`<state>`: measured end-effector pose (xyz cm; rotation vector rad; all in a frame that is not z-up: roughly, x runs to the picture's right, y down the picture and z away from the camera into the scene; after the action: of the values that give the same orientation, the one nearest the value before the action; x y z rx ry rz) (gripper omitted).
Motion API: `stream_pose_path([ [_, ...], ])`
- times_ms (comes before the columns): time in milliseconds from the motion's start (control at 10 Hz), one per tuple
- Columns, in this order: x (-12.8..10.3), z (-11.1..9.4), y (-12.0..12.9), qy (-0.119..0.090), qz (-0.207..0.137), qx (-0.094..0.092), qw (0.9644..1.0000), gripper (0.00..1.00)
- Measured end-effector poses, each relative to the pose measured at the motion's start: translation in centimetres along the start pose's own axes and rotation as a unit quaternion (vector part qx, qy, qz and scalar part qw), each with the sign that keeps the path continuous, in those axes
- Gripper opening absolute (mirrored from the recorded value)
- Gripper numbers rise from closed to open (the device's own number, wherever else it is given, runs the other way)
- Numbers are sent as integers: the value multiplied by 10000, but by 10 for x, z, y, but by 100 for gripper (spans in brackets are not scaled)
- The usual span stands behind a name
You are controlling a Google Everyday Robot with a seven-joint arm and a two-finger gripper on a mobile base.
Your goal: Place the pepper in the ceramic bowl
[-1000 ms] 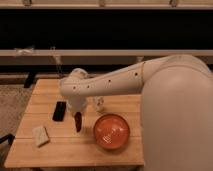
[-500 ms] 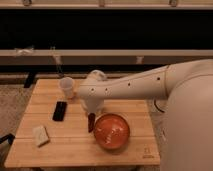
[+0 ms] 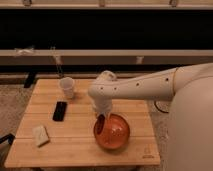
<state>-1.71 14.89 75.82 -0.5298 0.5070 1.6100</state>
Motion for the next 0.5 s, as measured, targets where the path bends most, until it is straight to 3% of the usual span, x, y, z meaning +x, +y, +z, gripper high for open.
stream_pose_path([
  [200, 9, -1, -13, 28, 163, 112, 9998, 76],
  [500, 14, -4, -15, -92, 297, 117, 9994, 80],
])
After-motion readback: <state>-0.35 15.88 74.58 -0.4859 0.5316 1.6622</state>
